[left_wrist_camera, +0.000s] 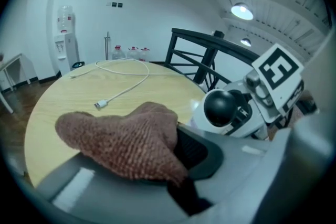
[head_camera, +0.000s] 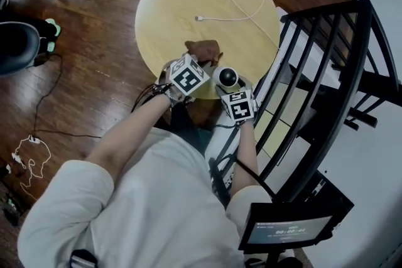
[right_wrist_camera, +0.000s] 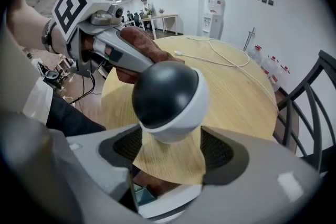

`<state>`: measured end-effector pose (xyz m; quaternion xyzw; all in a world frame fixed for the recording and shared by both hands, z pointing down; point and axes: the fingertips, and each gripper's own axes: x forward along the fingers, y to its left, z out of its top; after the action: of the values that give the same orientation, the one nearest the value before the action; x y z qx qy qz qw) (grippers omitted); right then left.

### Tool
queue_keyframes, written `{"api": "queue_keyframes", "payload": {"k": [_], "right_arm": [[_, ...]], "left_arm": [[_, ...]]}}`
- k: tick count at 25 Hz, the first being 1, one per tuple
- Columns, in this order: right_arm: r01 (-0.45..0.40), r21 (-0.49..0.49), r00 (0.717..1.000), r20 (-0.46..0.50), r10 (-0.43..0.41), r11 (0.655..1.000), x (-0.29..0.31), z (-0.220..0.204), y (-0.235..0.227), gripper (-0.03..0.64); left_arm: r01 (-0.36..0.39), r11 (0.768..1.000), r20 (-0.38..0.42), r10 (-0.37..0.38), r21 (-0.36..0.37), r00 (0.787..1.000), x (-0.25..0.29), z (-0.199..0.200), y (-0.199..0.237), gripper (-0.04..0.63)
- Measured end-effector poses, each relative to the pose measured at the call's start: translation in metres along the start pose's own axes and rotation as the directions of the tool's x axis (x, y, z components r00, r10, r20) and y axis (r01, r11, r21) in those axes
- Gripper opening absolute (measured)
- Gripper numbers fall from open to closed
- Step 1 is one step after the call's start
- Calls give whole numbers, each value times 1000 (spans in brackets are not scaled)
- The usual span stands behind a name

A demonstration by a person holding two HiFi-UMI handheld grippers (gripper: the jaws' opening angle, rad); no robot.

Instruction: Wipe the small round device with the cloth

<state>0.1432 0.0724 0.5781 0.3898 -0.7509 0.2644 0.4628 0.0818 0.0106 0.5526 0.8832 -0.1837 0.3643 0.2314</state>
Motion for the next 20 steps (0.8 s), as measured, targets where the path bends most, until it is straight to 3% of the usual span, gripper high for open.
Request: {"api": "queue_keyframes", "payload": {"k": [5,16,20], "right_arm": [[33,27,999,15,-33,999,-15,3,-9,348],[45,32,995,93,-47,998,-53,21,-18,348],[69,61,977,200,-80,996,-77,34,-29,348]], "left_arm": [[14,1000,21,-14,5,1000,-20,12,1,38],[11,997,151,-23,81,988,-65,72,7,38],[29,996,211,-46,84,976,-82,92,0,38]]}}
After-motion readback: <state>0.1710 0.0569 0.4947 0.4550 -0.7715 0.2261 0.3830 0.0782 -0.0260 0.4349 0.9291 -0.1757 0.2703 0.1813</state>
